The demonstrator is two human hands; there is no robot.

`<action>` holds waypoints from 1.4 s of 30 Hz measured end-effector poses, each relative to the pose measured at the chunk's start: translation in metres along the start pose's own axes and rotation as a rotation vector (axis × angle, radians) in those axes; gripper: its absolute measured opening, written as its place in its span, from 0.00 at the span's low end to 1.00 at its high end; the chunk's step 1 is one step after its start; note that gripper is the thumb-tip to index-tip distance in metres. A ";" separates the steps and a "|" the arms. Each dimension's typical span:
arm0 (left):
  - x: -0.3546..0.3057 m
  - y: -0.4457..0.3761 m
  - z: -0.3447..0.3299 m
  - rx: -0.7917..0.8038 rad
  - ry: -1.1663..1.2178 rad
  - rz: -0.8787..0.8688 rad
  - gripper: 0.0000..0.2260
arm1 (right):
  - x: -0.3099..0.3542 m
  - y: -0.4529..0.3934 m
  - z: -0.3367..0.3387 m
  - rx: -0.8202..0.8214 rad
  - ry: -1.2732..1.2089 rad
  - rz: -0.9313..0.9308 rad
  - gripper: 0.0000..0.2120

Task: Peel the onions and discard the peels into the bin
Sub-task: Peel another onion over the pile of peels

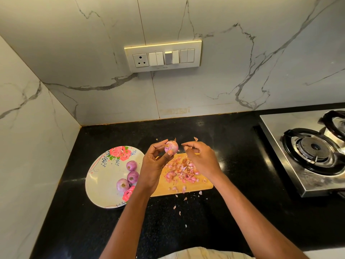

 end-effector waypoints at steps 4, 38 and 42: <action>0.000 -0.001 0.001 0.019 -0.101 -0.026 0.21 | 0.013 0.002 -0.002 -0.022 -0.076 0.122 0.08; -0.011 0.005 0.002 0.115 -0.179 -0.059 0.20 | 0.013 0.003 -0.004 0.018 -0.154 0.178 0.10; -0.010 0.004 0.004 0.132 -0.182 -0.054 0.19 | 0.013 0.004 -0.003 0.015 -0.158 0.181 0.08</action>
Point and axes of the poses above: each hand's wrist, its own y-axis away from the middle knuckle, its own z-axis out of the back of the hand, x = y × z, the point moved 2 cm from there along -y, towards the middle knuckle, and after that the axes turned 1 degree about -z, right-handed, at the moved point
